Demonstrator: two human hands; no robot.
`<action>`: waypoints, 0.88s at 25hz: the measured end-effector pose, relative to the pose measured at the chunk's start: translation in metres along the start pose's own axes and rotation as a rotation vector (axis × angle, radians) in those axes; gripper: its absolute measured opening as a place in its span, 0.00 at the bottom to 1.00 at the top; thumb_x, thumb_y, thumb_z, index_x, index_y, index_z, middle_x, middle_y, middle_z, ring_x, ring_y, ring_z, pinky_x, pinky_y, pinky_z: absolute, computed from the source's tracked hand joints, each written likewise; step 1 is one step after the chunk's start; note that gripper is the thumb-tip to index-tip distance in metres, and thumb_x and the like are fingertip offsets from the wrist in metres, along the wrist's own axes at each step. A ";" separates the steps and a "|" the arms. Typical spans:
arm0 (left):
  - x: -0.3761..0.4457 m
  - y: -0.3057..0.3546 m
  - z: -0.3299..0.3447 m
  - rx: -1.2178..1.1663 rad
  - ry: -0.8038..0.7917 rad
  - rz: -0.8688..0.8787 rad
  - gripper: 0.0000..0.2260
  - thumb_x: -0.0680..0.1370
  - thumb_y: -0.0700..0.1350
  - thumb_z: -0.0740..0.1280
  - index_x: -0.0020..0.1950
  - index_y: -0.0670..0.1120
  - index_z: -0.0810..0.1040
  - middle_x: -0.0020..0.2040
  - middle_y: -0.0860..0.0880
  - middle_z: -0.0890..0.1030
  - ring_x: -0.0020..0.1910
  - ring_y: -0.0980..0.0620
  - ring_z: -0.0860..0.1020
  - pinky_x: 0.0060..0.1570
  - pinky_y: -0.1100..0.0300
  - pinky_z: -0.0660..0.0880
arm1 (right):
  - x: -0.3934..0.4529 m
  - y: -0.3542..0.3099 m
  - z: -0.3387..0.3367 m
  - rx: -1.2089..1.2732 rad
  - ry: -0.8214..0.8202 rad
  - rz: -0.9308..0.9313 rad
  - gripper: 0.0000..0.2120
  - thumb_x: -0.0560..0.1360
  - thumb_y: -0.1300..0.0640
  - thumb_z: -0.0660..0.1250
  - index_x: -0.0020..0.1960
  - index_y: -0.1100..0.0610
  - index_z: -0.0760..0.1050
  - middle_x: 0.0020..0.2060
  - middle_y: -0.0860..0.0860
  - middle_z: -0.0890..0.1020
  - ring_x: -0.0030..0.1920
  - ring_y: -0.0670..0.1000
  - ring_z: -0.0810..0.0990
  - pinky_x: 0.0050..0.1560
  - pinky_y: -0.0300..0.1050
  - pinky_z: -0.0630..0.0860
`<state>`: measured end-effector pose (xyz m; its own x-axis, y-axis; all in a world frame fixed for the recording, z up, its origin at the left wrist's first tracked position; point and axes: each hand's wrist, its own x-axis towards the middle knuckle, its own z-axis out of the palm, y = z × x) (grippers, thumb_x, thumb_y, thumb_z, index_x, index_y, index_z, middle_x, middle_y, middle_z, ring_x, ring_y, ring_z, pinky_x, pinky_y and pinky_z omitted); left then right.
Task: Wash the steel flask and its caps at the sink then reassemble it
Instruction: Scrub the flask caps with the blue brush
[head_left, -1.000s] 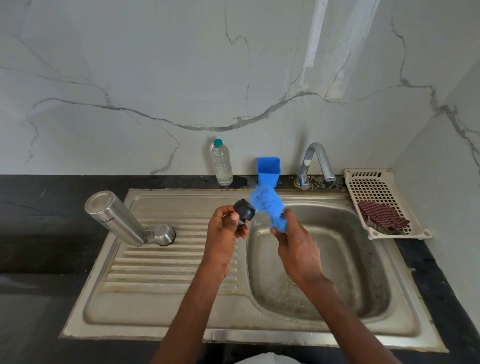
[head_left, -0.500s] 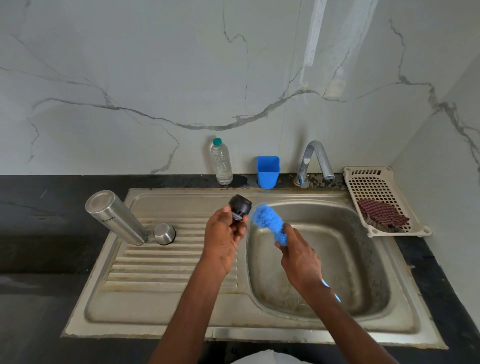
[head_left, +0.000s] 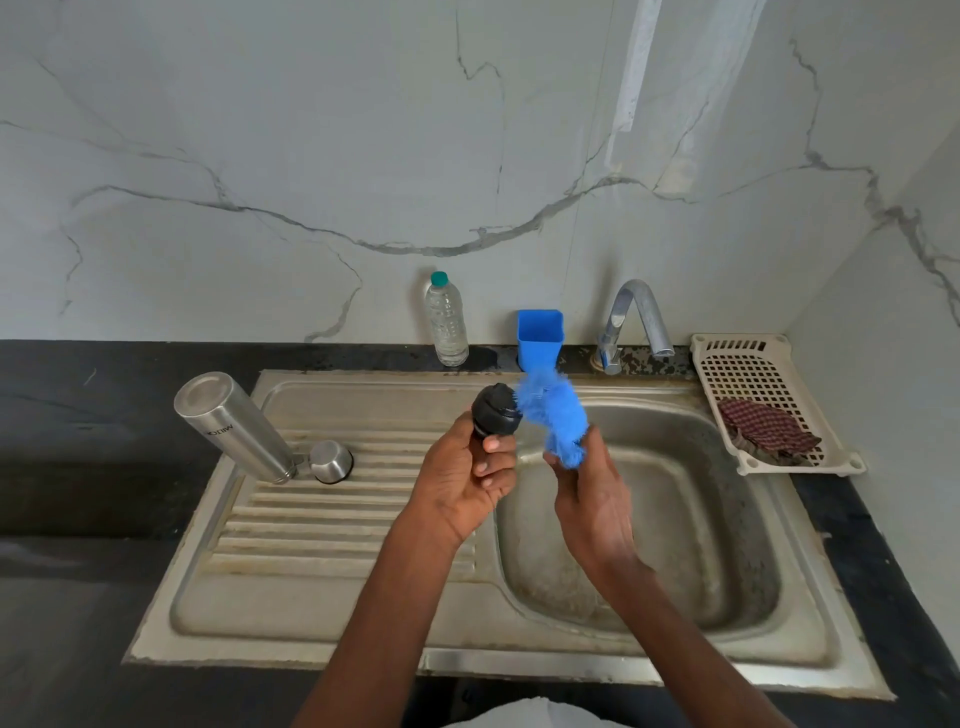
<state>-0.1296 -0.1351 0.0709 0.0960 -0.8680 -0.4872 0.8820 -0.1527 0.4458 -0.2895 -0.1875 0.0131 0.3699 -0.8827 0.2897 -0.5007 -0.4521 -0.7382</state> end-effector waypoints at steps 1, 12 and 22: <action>0.000 -0.003 0.000 -0.026 -0.010 -0.029 0.12 0.86 0.48 0.59 0.53 0.44 0.80 0.29 0.53 0.67 0.21 0.59 0.62 0.20 0.66 0.58 | 0.003 -0.003 0.001 -0.021 0.008 -0.068 0.16 0.80 0.66 0.66 0.62 0.52 0.67 0.44 0.45 0.77 0.38 0.48 0.77 0.34 0.42 0.73; 0.003 -0.007 -0.002 -0.090 -0.076 -0.051 0.09 0.82 0.47 0.64 0.51 0.43 0.79 0.29 0.52 0.68 0.20 0.59 0.62 0.19 0.66 0.59 | -0.002 0.019 -0.005 -0.024 -0.074 -0.021 0.15 0.81 0.62 0.66 0.66 0.52 0.71 0.48 0.46 0.80 0.42 0.47 0.78 0.38 0.49 0.77; 0.002 0.005 -0.031 0.912 0.164 0.679 0.06 0.85 0.42 0.65 0.59 0.51 0.79 0.55 0.47 0.84 0.46 0.44 0.85 0.46 0.48 0.82 | 0.021 0.016 -0.043 0.031 -0.209 0.116 0.23 0.81 0.46 0.67 0.74 0.45 0.66 0.49 0.43 0.83 0.42 0.46 0.81 0.45 0.49 0.76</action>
<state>-0.1105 -0.1226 0.0488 0.5422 -0.8403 -0.0008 -0.0303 -0.0206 0.9993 -0.3236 -0.2184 0.0335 0.4671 -0.8813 0.0721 -0.5262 -0.3425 -0.7783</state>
